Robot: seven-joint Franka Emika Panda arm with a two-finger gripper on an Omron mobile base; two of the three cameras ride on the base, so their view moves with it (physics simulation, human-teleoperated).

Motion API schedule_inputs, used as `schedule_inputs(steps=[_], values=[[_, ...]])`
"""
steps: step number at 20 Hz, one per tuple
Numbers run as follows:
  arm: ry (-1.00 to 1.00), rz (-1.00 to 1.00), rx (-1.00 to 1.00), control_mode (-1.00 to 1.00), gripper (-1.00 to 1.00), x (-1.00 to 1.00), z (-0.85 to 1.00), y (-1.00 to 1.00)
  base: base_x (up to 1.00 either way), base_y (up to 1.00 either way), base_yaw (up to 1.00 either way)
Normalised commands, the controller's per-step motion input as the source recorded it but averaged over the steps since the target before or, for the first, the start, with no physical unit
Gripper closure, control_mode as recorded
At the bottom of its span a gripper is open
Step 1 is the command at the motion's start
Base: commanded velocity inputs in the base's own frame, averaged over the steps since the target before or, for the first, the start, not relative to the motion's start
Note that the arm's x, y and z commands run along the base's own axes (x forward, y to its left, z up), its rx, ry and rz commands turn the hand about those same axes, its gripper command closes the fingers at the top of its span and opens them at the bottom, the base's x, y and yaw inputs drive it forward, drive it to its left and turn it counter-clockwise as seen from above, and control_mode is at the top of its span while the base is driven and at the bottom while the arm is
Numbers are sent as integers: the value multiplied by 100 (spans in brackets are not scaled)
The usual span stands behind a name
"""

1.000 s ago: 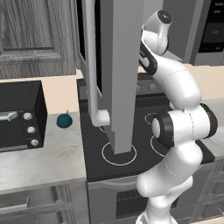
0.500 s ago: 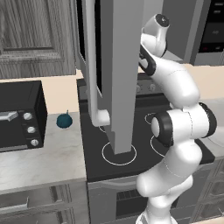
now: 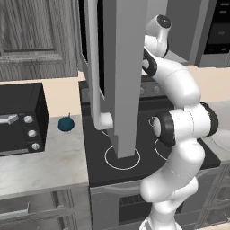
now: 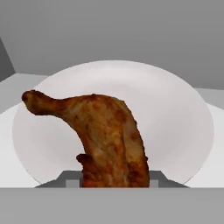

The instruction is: Pick the chicken drumstick from the counter and place it in the microwave.

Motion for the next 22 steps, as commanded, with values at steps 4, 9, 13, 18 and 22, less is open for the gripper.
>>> schedule_inputs(steps=[4,9,13,18,22], values=[[1,0,-8,-100,100,5,25,5,0,0,0],[0,0,-7,-100,100,19,0,10,0,0,0],[0,0,-2,-100,100,17,-37,20,0,0,0],[0,0,0,-100,100,28,-6,1,0,0,0],[0,0,0,-100,100,15,0,0,0,0,0]])
